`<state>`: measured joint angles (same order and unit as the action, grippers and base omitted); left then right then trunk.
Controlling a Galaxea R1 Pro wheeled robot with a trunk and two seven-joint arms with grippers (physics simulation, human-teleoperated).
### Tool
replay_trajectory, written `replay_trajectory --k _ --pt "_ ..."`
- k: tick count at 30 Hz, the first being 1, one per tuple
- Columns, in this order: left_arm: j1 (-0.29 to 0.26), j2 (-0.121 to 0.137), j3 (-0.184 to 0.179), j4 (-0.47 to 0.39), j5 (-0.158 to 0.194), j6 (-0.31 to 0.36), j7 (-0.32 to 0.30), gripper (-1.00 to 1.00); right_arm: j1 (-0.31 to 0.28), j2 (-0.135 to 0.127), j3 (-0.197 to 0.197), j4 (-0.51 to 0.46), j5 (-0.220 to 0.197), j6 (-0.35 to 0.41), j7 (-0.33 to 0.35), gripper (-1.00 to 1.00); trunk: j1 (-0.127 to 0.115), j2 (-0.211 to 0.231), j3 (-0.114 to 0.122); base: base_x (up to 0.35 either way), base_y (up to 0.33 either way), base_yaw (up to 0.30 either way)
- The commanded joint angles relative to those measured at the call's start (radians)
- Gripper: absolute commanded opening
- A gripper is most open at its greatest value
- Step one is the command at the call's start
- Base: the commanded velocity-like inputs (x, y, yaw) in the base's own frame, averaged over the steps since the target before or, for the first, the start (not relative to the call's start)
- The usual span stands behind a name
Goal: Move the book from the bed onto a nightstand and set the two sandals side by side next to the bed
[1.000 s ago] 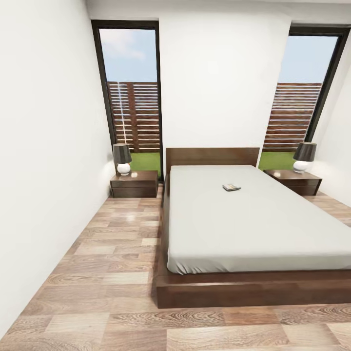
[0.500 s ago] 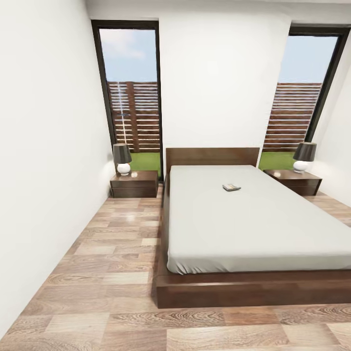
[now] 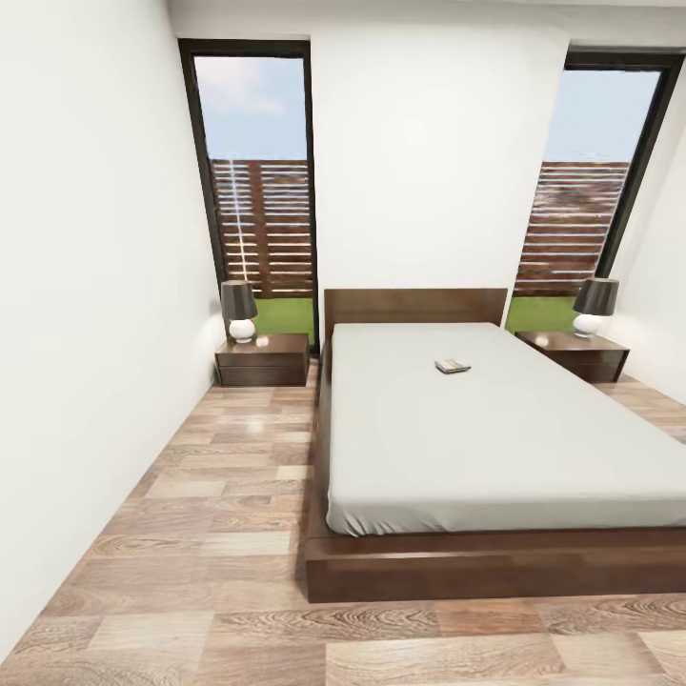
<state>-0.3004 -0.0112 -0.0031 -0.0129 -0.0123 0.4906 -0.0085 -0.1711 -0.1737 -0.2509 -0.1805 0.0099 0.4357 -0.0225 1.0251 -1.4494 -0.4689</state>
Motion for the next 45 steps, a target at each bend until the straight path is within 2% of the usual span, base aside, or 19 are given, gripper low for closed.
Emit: replay_trajectory --k 1,10,23,45 --pt "-0.006 0.000 0.000 -0.003 -0.001 0.012 -0.001 1.00 -0.002 0.000 -0.004 -0.010 0.001 0.014 -0.002 1.00 0.000 -0.001 -0.001 0.000 0.000 0.000" --pt "-0.037 -0.007 0.000 -0.012 -0.004 0.045 -0.001 1.00 -0.012 -0.001 -0.003 -0.065 0.001 0.071 -0.002 1.00 0.000 -0.001 -0.001 0.000 0.000 0.000" --pt "-0.084 -0.014 0.000 -0.016 -0.002 0.097 -0.002 1.00 -0.070 -0.010 -0.001 -0.085 0.000 0.154 -0.001 1.00 0.000 -0.001 -0.001 0.000 0.000 0.000" --pt "-0.095 -0.015 0.000 -0.049 -0.002 0.106 0.000 1.00 -0.096 -0.014 0.003 -0.086 0.003 0.175 -0.002 1.00 0.000 -0.001 -0.001 0.000 0.000 0.000"
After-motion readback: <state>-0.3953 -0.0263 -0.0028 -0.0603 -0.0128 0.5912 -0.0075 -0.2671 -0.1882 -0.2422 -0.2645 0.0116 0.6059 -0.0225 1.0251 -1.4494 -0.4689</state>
